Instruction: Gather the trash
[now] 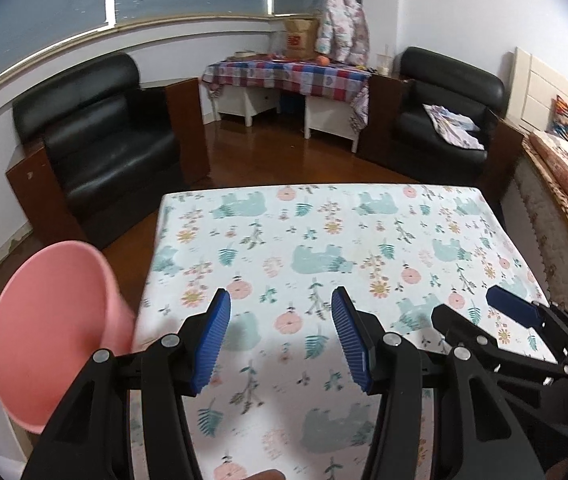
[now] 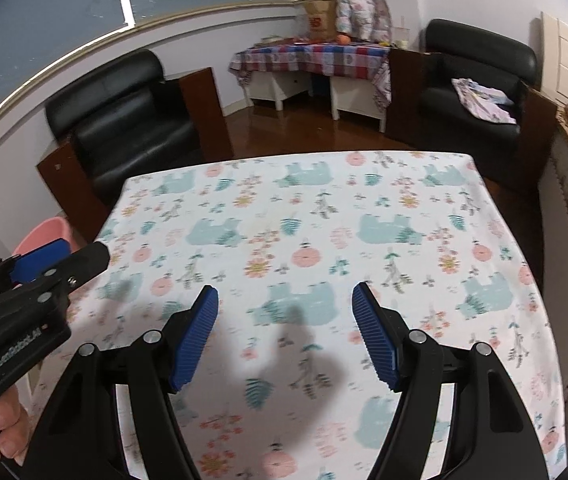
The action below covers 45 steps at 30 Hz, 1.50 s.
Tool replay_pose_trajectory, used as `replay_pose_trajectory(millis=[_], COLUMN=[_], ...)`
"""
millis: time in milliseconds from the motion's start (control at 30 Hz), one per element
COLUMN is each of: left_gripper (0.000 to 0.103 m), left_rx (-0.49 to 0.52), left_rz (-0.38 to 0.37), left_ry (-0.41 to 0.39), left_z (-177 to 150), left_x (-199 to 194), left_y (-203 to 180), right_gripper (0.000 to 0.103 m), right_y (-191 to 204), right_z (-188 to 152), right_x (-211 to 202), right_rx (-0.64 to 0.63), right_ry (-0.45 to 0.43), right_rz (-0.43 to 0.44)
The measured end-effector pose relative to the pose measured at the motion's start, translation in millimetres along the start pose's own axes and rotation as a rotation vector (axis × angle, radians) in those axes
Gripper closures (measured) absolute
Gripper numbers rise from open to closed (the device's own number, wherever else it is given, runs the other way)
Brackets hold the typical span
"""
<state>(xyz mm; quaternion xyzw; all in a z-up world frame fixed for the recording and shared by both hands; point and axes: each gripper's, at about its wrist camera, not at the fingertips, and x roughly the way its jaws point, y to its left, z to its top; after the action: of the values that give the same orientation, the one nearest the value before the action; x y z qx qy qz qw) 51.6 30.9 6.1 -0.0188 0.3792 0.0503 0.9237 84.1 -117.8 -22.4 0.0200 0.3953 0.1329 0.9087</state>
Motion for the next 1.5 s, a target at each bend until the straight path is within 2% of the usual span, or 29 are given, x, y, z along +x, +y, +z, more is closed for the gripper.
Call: replay_pose_trajectory(millis=[533,800,1000,1267,1500], left_gripper=[0.051,0.051,0.051,0.049,0.047], left_rx=[0.22,0.331,0.407,0.461,0.489], left_rz=[-0.151,-0.227,-0.266,-0.291,-0.295], left_ry=[0.046,0.069,0.099,0.136,0.159], left_z=[-1.3,-13.1,-23.0,-33.0,-41.9], left_x=[26.5,32.9,41.6,53.8,61.3], left_y=[-67.8,-104.2,-118.3,-127.3,-130.6], right_gripper=[0.033,0.033,0.033,0.033,0.033], right_y=[-67.3,-92.8,-104.4,-111.9,-107.9], right_z=[3.8,-1.9,-4.6,-7.0,-8.4], right_x=[15.2,15.7,22.5,35.2,39.3], right_rx=[0.145,0.202,0.224,0.233,0.179], right_ry=[0.061,0.08,0.092,0.114,0.102], right_rz=[-0.147,-0.183,-0.204,-0.215,-0.248])
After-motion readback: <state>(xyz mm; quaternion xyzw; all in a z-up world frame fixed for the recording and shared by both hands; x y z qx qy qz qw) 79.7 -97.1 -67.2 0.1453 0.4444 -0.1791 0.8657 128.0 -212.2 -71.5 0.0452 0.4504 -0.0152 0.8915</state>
